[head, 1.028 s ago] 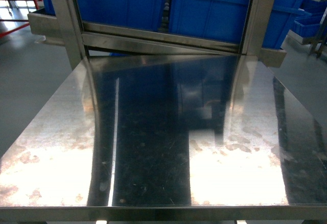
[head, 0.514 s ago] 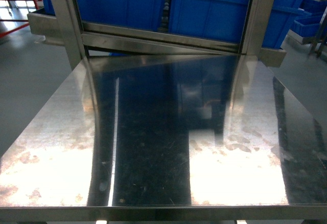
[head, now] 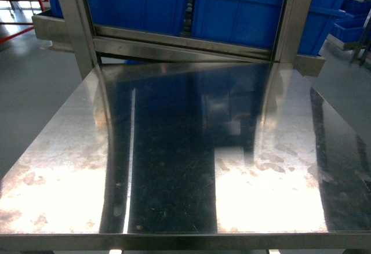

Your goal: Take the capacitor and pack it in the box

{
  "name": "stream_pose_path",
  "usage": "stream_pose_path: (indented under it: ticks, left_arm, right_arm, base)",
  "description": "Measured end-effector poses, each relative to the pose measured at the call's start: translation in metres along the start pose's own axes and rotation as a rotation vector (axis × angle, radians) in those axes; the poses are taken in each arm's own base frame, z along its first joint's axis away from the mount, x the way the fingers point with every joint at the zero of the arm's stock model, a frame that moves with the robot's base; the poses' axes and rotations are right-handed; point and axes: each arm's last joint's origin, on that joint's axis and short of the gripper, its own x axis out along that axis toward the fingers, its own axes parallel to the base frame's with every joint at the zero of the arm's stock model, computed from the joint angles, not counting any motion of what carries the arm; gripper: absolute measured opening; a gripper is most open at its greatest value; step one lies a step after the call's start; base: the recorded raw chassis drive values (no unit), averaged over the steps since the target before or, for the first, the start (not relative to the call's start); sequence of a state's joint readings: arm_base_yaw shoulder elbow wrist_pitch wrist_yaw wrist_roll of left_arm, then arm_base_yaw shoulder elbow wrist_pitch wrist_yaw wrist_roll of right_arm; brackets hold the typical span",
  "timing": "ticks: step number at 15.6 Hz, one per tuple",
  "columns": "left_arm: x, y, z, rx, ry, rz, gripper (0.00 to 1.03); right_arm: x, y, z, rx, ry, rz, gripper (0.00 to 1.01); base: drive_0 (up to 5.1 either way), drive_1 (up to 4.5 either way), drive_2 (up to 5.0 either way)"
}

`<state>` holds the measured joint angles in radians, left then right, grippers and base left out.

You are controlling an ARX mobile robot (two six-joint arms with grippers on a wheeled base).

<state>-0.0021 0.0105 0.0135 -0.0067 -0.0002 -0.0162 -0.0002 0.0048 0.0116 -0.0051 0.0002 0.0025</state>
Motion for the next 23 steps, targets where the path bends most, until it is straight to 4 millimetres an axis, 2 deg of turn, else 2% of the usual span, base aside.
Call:
stream_pose_path:
  ticks: [23]
  left_arm:
    - [0.0, 0.0, -0.0001, 0.006, 0.001, 0.001, 0.44]
  right_arm:
    - [0.0, 0.0, 0.0, 0.0, 0.0, 0.0, 0.98]
  base:
    - [0.0, 0.0, 0.0]
